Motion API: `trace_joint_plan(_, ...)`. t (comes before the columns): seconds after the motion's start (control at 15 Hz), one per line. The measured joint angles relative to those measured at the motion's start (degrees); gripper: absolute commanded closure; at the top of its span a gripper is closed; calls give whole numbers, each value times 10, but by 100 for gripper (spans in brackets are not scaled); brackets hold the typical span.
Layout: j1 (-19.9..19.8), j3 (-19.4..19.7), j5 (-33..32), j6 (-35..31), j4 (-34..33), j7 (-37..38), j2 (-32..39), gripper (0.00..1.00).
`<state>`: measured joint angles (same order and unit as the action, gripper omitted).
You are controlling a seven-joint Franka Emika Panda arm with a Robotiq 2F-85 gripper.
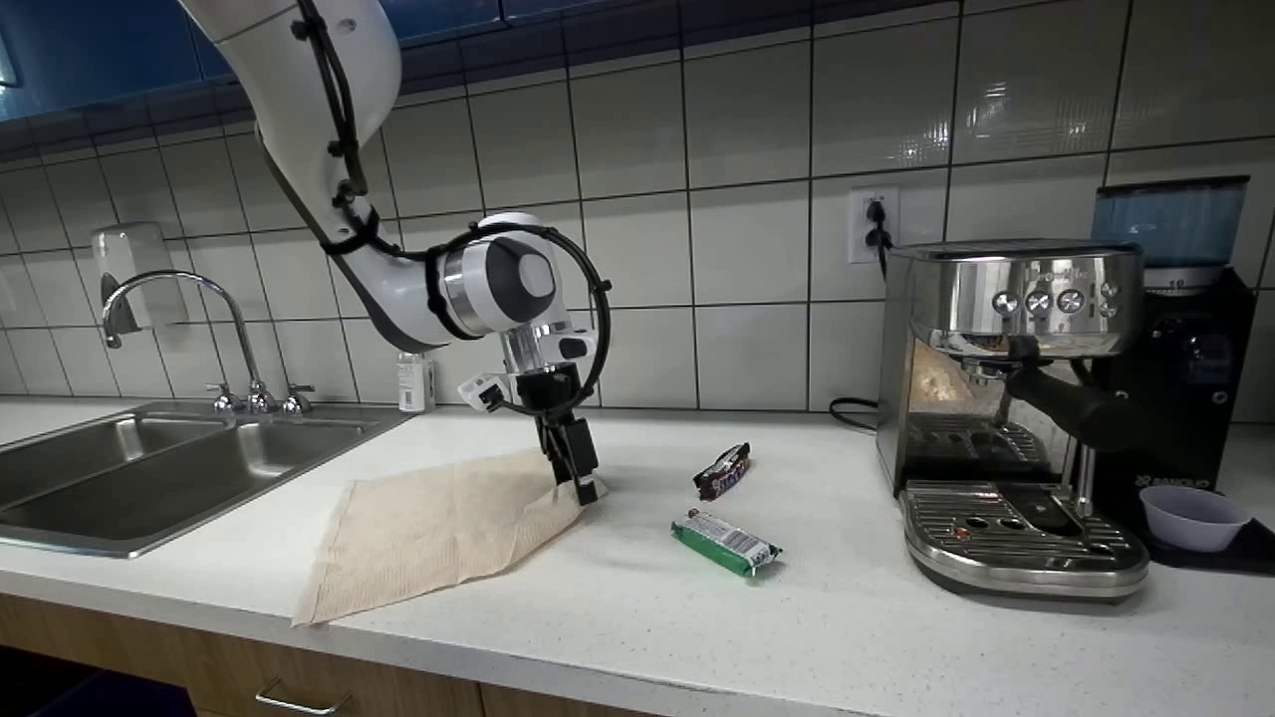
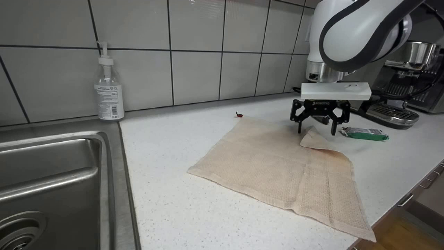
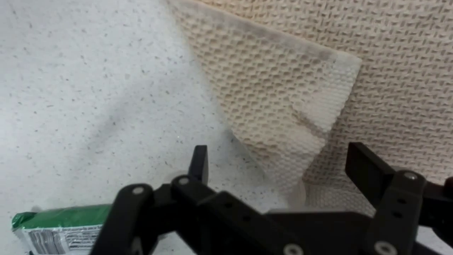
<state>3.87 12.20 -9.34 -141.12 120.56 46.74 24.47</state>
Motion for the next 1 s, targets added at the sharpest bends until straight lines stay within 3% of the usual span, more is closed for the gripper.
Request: trace_joint_plan(1.0, 7, 18, -8, 0, 19, 20, -8, 0)
